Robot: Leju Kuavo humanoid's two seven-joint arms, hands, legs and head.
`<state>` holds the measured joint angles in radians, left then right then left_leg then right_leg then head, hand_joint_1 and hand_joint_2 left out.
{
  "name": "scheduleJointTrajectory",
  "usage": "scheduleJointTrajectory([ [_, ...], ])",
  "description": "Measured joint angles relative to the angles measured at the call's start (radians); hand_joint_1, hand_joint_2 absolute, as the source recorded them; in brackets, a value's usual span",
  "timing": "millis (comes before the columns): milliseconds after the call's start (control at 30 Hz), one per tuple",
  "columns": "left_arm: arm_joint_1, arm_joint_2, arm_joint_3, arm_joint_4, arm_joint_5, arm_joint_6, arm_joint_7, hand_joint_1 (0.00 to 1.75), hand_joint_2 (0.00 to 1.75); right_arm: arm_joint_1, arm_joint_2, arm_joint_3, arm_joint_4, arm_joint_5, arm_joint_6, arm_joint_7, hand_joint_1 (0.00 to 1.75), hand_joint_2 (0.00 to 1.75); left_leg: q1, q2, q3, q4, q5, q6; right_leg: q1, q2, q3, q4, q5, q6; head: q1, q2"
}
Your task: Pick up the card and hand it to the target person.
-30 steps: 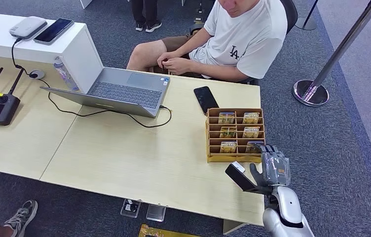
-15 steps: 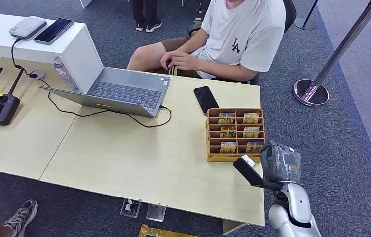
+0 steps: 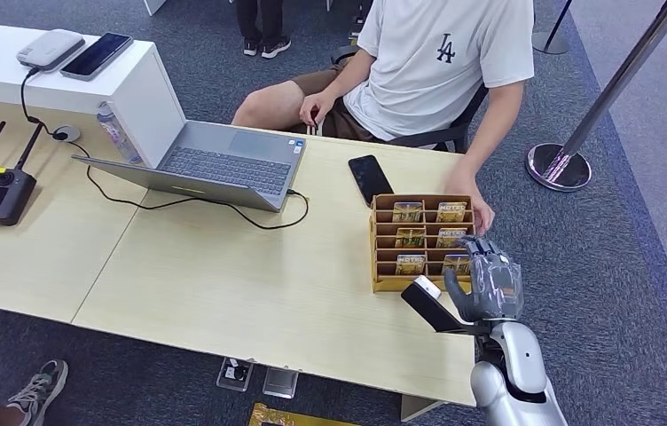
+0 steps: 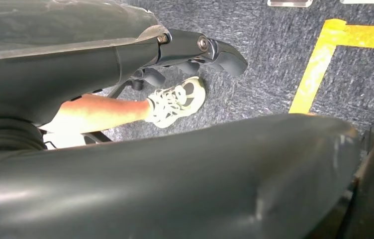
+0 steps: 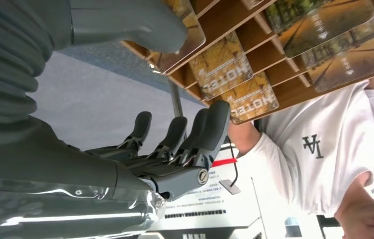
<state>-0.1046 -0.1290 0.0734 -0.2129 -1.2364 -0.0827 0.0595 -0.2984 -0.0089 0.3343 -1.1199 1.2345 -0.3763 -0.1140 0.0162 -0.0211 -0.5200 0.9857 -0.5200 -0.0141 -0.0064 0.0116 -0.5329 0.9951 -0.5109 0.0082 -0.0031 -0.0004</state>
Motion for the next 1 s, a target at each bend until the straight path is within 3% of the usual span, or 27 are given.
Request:
scheduleJointTrajectory([
  [367,0.0,0.0,0.006,0.0,0.0,0.001,0.0,0.0,0.0,-0.034,0.024,0.02,0.093,-0.014,-0.005,-0.012,0.93,1.75,0.0,0.0,0.0,0.0,0.0,0.0,0.0,0.0,0.0,0.0,0.0,0.0,0.0,0.0],
  [767,0.0,0.0,0.013,0.0,-0.001,0.001,0.0,0.0,0.0,-0.065,0.028,0.029,0.158,-0.009,-0.04,0.004,0.77,1.75,0.0,0.0,0.0,0.0,0.0,0.0,0.0,0.0,0.0,0.0,0.0,0.0,0.0,0.0],
  [1000,0.0,0.0,0.014,0.0,-0.011,0.001,0.0,0.0,0.0,-0.082,0.026,0.028,0.182,0.001,-0.058,0.017,0.94,1.75,0.0,0.0,0.0,0.0,0.0,0.0,0.0,0.0,0.0,0.0,0.0,0.0,0.0,0.0],
])
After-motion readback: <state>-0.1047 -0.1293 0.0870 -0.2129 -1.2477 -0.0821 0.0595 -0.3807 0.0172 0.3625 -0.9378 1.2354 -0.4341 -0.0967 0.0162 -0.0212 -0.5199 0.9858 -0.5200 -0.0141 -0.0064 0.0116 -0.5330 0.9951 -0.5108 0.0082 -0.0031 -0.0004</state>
